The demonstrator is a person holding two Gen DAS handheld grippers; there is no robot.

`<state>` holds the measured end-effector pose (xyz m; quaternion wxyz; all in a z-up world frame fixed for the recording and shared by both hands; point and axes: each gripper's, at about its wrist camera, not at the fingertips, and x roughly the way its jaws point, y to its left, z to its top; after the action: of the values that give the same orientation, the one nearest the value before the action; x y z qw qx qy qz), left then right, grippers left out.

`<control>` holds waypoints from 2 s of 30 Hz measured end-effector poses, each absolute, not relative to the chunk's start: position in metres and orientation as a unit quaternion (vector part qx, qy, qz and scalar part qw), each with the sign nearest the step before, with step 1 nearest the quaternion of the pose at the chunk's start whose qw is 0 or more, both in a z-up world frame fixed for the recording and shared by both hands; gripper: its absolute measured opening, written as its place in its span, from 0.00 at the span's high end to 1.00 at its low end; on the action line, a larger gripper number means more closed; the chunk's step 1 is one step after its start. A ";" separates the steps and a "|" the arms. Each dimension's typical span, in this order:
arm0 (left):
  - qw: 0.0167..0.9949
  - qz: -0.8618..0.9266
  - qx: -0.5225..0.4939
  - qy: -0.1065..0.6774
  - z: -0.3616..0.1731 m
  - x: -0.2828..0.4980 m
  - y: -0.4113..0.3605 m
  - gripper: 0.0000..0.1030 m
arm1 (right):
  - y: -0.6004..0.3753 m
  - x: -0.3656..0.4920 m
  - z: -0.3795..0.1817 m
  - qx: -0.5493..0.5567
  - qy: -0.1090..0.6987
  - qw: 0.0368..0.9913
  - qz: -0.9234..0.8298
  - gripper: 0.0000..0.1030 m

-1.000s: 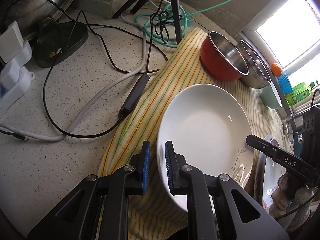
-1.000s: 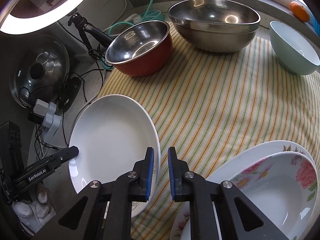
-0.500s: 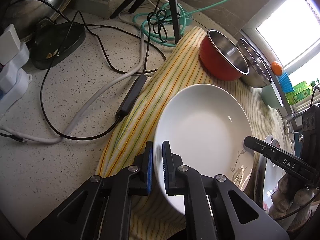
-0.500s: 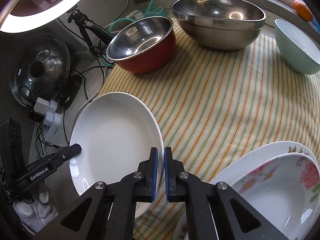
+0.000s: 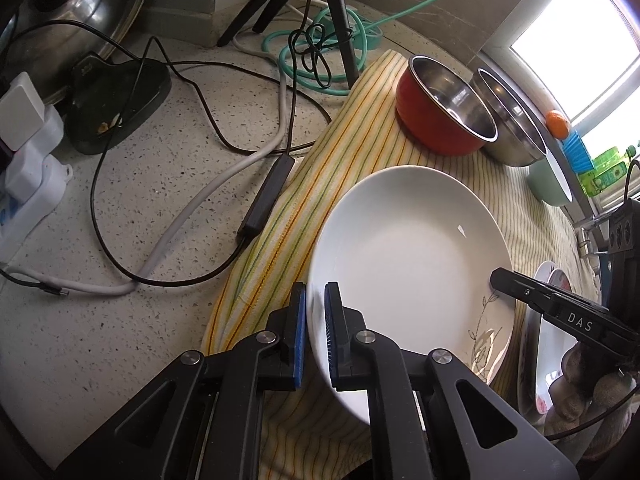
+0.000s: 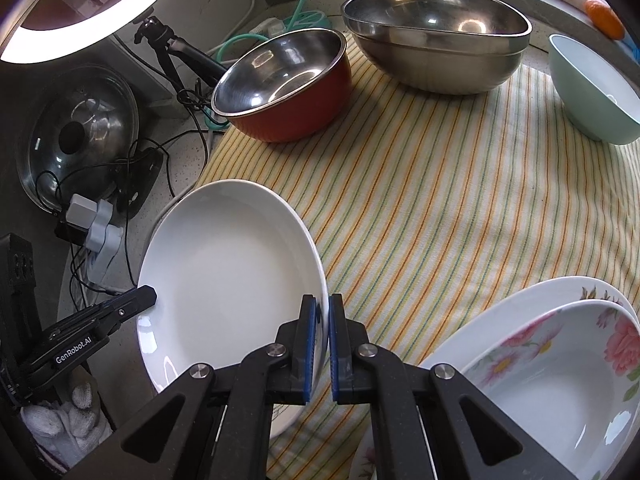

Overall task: Organize plates and bowls
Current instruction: 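Lift the white plate with both tools and carry it over the flowered plate stack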

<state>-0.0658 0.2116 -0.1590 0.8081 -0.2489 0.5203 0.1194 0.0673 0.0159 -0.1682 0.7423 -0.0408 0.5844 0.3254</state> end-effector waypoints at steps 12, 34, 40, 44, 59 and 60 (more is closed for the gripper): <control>0.816 0.118 -0.267 0.500 -0.145 -0.066 0.213 0.93 | 0.009 0.066 -0.157 -0.027 0.579 0.750 0.319 0.94; 0.840 0.066 -0.272 0.464 -0.104 -0.049 0.183 0.93 | -0.056 0.067 -0.116 0.025 0.561 0.772 0.300 0.94; 0.846 0.049 -0.262 0.461 -0.098 -0.041 0.164 0.93 | -0.081 0.063 -0.107 0.035 0.555 0.780 0.288 0.94; 0.846 0.032 -0.256 0.467 -0.098 -0.034 0.147 0.93 | -0.101 0.062 -0.104 0.043 0.553 0.786 0.274 0.94; 0.841 -0.027 -0.227 0.490 -0.105 -0.010 0.084 0.93 | -0.175 0.053 -0.108 0.068 0.559 0.797 0.219 0.94; 0.841 -0.030 -0.226 0.491 -0.105 -0.009 0.080 0.93 | -0.179 0.053 -0.109 0.070 0.560 0.797 0.216 0.94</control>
<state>-0.0089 0.0797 -0.1054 0.8408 -0.2257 0.4912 -0.0296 0.0528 -0.1791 -0.1089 0.7966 0.0696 0.5604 0.2158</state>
